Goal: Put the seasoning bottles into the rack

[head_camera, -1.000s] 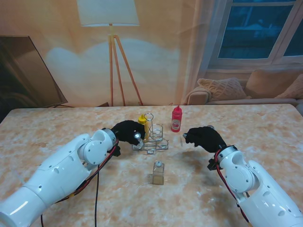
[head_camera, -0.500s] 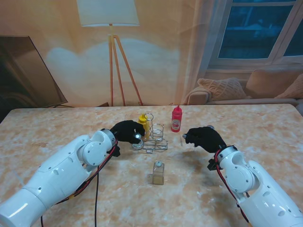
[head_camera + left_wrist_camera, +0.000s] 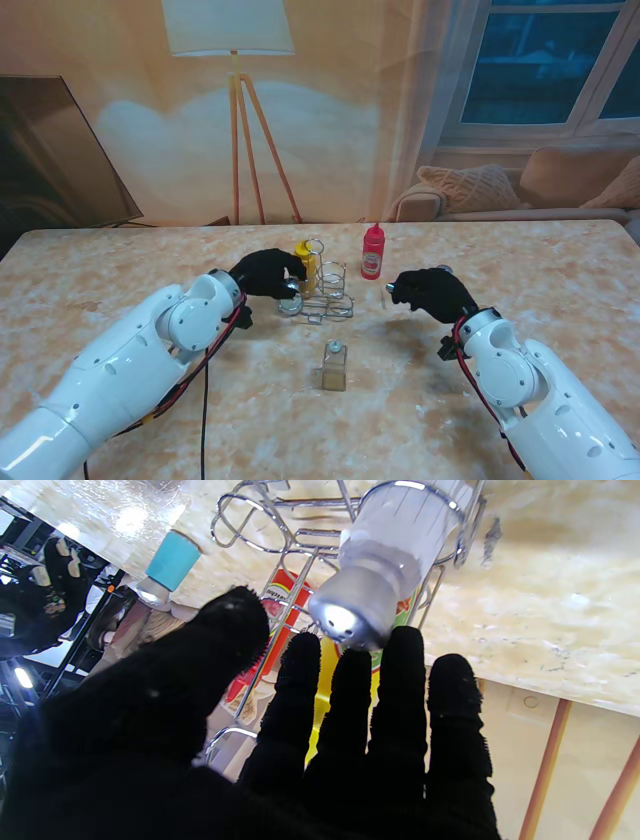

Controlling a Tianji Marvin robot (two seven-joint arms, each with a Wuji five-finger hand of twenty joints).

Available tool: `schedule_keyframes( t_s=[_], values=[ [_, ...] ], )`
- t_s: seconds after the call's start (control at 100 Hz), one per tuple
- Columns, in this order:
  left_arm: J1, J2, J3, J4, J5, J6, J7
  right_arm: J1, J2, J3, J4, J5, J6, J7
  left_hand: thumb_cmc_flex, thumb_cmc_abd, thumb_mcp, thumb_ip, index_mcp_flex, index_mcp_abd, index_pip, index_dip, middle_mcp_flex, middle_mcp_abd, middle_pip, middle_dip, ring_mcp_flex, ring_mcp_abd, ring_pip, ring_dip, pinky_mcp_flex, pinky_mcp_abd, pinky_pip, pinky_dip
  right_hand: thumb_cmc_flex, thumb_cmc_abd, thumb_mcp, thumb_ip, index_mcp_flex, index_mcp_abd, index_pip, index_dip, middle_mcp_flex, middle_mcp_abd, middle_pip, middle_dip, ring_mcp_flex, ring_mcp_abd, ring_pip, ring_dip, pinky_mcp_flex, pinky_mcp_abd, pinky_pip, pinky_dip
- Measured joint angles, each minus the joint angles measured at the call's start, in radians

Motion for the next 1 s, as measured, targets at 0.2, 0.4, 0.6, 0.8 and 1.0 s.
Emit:
schedule_keyframes(
  t_s=[0.2, 0.4, 0.6, 0.8, 1.0],
  values=[
    [0.032, 0.008, -0.047, -0.054, 0.026, -0.024, -0.005, -0.001, 0.000, 0.001, -0.001, 0.000, -0.001, 0.000, 0.000, 0.012, -0.005, 0.000, 0.000, 0.000, -0.013, 0.000, -0.022, 0.001, -0.019, -0.014, -0.012, 0.010, -0.002, -0.012, -0.017, 0.011, -0.017, -0.005, 0.000, 0.000, 0.000, -0.001, 0.000, 0.000, 0.000, -0.001, 0.000, 0.000, 0.000, 0.000, 0.000, 0.000, 0.000, 0.000, 0.000, 0.000, 0.000, 0.000],
    [0.083, 0.019, -0.109, -0.123, 0.072, -0.062, -0.006, -0.003, 0.000, 0.002, -0.003, 0.000, -0.001, 0.000, 0.000, 0.025, -0.017, 0.000, 0.000, 0.001, -0.022, 0.000, -0.023, 0.001, -0.019, -0.016, -0.023, 0.010, -0.013, -0.012, -0.032, 0.012, -0.024, -0.013, 0.000, 0.000, 0.000, -0.001, 0.000, 0.000, 0.001, -0.001, 0.000, 0.000, 0.000, 0.000, 0.000, 0.000, 0.000, 0.000, 0.000, 0.000, 0.000, 0.000],
    [0.150, 0.045, -0.175, -0.240, 0.006, -0.107, -0.143, -0.004, 0.000, 0.002, -0.003, 0.000, -0.003, 0.000, -0.001, 0.050, -0.041, 0.000, 0.001, 0.022, -0.076, -0.011, -0.022, -0.002, -0.021, -0.018, -0.019, 0.010, -0.011, -0.013, -0.017, 0.012, -0.025, -0.013, 0.000, 0.000, 0.000, -0.001, 0.000, 0.000, 0.001, -0.001, 0.000, 0.000, 0.000, 0.000, 0.000, 0.000, 0.000, 0.000, 0.000, 0.000, 0.000, 0.000],
    [0.194, 0.060, -0.172, -0.302, -0.100, -0.105, -0.189, -0.003, 0.000, 0.002, -0.002, 0.001, -0.007, 0.000, -0.012, 0.076, -0.072, 0.001, 0.001, 0.064, -0.176, -0.052, -0.022, 0.025, -0.037, -0.023, -0.019, 0.010, 0.000, -0.013, 0.001, 0.010, -0.006, -0.013, 0.000, 0.000, 0.000, -0.001, 0.000, 0.000, 0.001, -0.001, 0.000, 0.000, 0.000, 0.000, 0.000, 0.000, 0.000, 0.000, 0.000, 0.000, 0.000, 0.000],
    [0.219, 0.066, -0.141, -0.330, -0.191, -0.069, -0.237, -0.005, 0.000, 0.006, -0.002, 0.000, -0.013, -0.004, -0.040, 0.089, -0.107, 0.012, -0.043, 0.146, -0.341, -0.114, -0.060, 0.088, -0.125, -0.077, -0.065, 0.050, -0.065, -0.074, -0.027, 0.012, -0.056, -0.034, 0.000, 0.000, 0.000, -0.001, 0.000, 0.000, 0.001, -0.001, 0.000, 0.000, 0.000, 0.000, 0.000, 0.000, 0.000, 0.000, 0.000, 0.000, 0.000, 0.000]
  ],
)
